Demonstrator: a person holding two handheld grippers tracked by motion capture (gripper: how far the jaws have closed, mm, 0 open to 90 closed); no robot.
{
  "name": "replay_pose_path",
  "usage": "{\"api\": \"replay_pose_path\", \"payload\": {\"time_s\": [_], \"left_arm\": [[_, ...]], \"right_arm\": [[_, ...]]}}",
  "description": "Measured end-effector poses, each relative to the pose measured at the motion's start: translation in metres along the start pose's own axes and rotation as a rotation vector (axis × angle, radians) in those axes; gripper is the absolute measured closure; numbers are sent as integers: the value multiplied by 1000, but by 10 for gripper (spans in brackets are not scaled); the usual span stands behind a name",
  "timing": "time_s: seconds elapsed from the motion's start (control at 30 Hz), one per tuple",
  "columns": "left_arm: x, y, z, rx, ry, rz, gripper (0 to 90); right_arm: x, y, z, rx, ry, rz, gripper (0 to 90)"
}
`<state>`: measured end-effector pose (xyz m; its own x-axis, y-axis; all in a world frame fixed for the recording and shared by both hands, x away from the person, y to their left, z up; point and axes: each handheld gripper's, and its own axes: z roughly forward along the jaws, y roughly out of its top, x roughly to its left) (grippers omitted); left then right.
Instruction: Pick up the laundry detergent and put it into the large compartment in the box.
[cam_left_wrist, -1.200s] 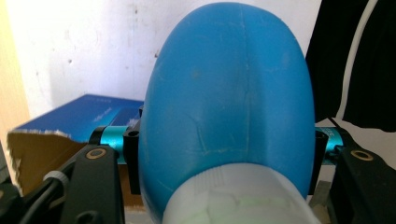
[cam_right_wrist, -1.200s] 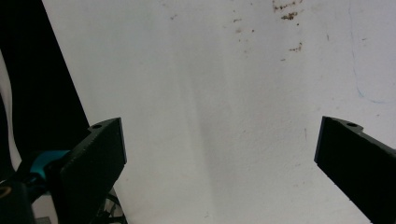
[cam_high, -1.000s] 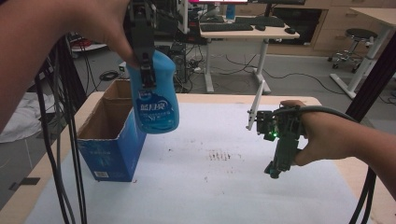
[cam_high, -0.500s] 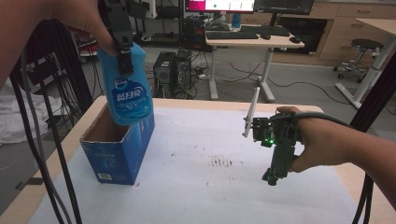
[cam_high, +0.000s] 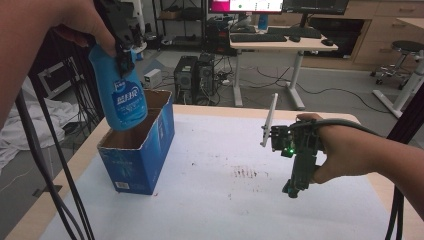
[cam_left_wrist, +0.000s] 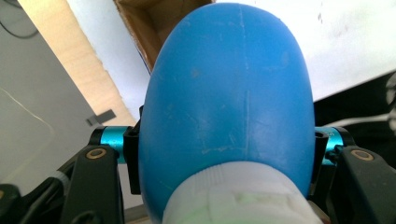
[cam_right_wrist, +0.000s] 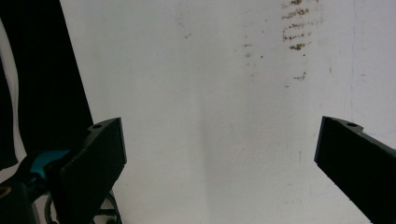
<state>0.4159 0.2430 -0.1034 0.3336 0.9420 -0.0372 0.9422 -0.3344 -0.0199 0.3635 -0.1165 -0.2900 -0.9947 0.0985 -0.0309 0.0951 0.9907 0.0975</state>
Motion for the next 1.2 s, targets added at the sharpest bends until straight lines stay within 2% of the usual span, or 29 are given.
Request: {"api": "replay_pose_path", "payload": {"time_s": [0.13,0.23,0.47,0.73,0.87,1.0,1.1,1.2], "left_arm": [[5,1,7,5,-9,-30,385],[6,4,12,7,1,-12,385],[11,11,30,6,1,-20,386],[17,18,59,21,9,-30,386],[19,22,75,41,17,15,386],[20,23,92,48,4,72,386],[21,24,106,45,-5,144,386],[23,24,118,44,-9,182,386]], "right_arm": [[-1,0,0,-3,0,1,11],[-2,-1,0,-5,1,3,11],[-2,-1,4,-9,6,10,11],[-3,-5,13,-6,15,20,11],[-4,-5,13,-10,14,20,11],[-3,-5,12,-7,15,21,11],[-4,-6,12,-4,14,22,11],[-4,-7,12,-2,16,27,11]]}}
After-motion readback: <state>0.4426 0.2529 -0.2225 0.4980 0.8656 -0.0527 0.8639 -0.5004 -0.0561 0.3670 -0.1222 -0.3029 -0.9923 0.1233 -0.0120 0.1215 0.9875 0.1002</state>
